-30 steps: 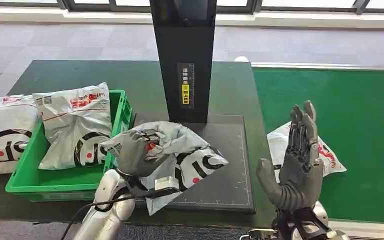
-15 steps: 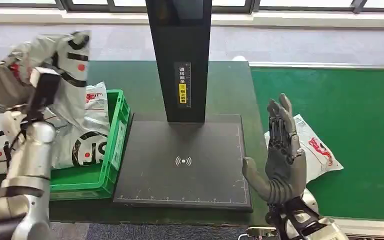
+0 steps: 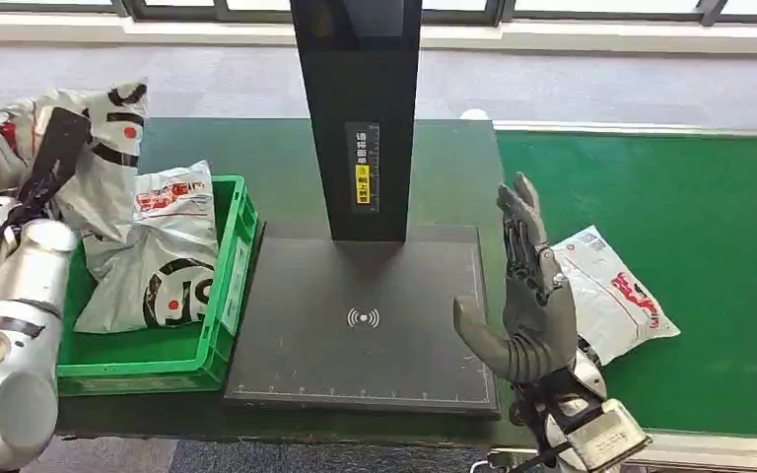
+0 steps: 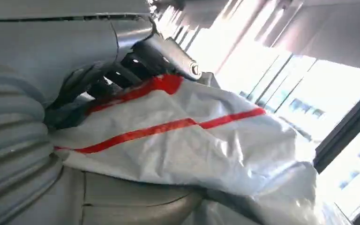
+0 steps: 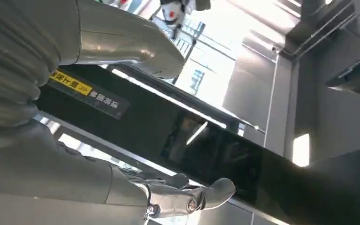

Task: Moved the parcel from conveyor to table for the left to box.

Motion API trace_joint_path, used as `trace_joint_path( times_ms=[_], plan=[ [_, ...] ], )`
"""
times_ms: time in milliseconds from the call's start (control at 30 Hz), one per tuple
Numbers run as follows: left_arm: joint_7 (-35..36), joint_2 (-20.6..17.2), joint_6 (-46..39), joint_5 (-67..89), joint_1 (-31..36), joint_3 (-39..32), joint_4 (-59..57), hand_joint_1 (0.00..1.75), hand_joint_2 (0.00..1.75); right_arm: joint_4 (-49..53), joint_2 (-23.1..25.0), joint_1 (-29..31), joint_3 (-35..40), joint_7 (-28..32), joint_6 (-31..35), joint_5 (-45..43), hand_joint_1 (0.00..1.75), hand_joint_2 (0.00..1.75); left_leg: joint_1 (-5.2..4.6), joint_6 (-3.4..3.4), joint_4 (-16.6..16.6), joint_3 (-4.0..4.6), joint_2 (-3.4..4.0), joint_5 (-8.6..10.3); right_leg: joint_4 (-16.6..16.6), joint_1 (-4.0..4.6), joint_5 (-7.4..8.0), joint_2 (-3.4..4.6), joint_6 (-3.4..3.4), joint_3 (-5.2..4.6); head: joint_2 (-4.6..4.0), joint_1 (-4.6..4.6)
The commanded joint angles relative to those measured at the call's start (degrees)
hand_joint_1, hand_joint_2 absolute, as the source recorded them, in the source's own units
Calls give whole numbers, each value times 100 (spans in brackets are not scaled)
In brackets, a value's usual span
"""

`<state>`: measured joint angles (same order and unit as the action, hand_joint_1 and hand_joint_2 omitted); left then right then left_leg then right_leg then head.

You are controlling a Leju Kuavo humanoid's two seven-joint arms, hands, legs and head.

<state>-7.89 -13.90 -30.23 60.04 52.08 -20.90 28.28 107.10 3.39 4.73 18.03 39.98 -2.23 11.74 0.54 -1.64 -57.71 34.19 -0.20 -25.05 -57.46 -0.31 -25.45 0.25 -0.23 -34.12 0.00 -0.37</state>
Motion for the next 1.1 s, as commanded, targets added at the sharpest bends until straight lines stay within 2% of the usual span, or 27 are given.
trace_joint_path(
  times_ms=[33,433,633,800,967,1100],
  plan=[
    [522,163,222,515,125,162,-993,0,0,-543,128,48,-202,2,4,128,0,175,1,4,7,-10,-3,1,8,2,0,-7,2,12,0,0],
    [665,268,505,871,-67,333,-890,0,0,-624,130,-5,-241,2,-6,227,0,175,1,5,7,-6,-3,1,8,3,0,-10,3,6,0,0],
    [392,294,363,926,-342,141,-588,0,0,-867,260,117,-470,-16,-251,449,0,175,-1,3,7,-4,5,0,6,1,1,0,2,2,0,0],
    [278,366,278,1011,-516,9,-327,0,0,-1548,317,345,-599,-386,-292,910,0,175,2,7,19,-17,8,3,21,4,6,0,4,17,0,0],
    [292,391,291,1037,-520,1,-286,0,0,-1662,339,384,-611,-400,-287,959,0,175,3,9,19,-15,3,5,22,5,7,-5,4,18,0,0],
    [265,415,287,1127,-625,-41,-143,0,0,-2035,361,549,-790,-675,-205,1219,0,175,1,4,7,-4,5,0,7,2,2,-1,2,5,0,0]
  ],
)
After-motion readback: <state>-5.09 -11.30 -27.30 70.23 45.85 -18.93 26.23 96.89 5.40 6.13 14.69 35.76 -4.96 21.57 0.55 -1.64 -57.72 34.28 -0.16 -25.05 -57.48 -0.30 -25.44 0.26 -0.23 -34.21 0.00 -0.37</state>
